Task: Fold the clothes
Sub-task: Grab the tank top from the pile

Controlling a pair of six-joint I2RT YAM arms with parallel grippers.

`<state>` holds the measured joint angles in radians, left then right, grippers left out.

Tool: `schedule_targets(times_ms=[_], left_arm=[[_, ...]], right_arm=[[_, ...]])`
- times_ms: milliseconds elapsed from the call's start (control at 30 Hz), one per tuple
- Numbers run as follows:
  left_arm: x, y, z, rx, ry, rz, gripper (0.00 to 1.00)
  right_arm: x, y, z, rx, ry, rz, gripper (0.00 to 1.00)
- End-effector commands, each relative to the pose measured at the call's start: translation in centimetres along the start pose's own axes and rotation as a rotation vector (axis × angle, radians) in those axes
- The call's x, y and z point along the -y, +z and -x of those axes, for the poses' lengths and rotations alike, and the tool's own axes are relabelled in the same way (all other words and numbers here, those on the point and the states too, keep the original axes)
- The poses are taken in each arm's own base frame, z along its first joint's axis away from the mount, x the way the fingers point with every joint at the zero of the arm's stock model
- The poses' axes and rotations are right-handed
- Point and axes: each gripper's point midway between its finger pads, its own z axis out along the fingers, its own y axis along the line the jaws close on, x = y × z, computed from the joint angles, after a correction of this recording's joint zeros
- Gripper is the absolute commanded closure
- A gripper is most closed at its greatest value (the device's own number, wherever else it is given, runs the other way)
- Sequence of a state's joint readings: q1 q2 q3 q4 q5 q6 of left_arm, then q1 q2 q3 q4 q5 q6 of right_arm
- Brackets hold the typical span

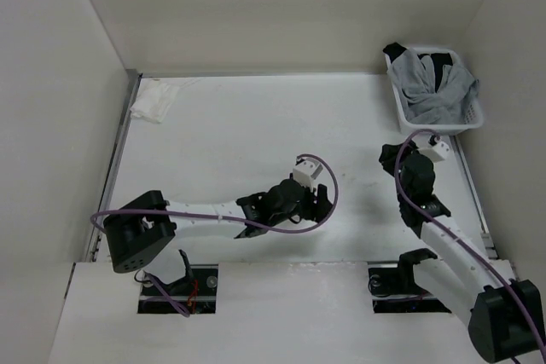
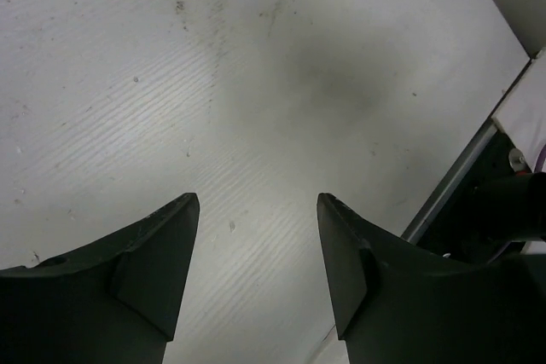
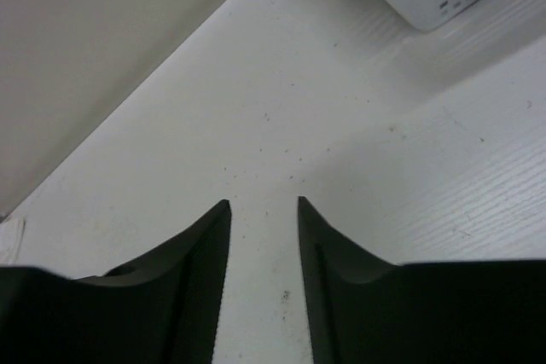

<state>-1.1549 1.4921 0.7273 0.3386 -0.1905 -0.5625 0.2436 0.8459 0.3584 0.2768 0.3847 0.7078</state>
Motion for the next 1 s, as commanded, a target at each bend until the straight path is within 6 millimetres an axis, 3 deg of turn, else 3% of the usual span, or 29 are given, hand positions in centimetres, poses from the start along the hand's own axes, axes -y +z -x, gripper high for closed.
schedule_targets(times_ms=[0,33,133,233,367,500,600,700,833,967], left_arm=[[1.9,-0.9,2.4,0.098,-0.027,-0.096,0.43],[1.8,-1.1,2.1,0.094,-0.026,-0.103,0.43],[1.2,-1.4,1.2,0.098,-0.022,-0.103,0.44],[0.9,-1.6,1.3,0.117,-0.029,-0.103,0.45],[0.0,-1.3,1.3,0.131,-0.026,-0.071,0.52],[-0.9,-1.1,1.3,0.128,-0.038,-0.052,0.53],[-1.7,-1.1,1.5,0.136,-0.050,-0.044,0.53],[-2.7,-1.2,1.9,0.148,-0.066,-0.031,0.53],[-4.0,-0.7,1.7,0.146,-0.088,-0.015,0.52],[-4.7,0.2,0.8,0.112,-0.107,-0.011,0.52]], right_arm=[[-1.6,0.6,4.4,0.069,0.012,-0.024,0.67],[-1.6,1.0,5.4,0.080,0.004,-0.046,0.78],[-1.2,2.2,7.8,0.089,-0.003,-0.115,0.95],[-0.5,3.9,10.1,0.108,-0.003,-0.183,0.99],[2.3,7.8,14.0,0.146,0.008,-0.312,0.98],[6.2,12.9,17.1,0.168,0.007,-0.405,0.82],[8.6,16.7,17.7,0.122,-0.017,-0.435,0.65],[11.4,20.0,17.8,0.070,-0.046,-0.479,0.55],[13.5,23.0,17.3,0.018,-0.041,-0.476,0.49],[13.0,25.5,16.9,-0.013,-0.016,-0.390,0.48]])
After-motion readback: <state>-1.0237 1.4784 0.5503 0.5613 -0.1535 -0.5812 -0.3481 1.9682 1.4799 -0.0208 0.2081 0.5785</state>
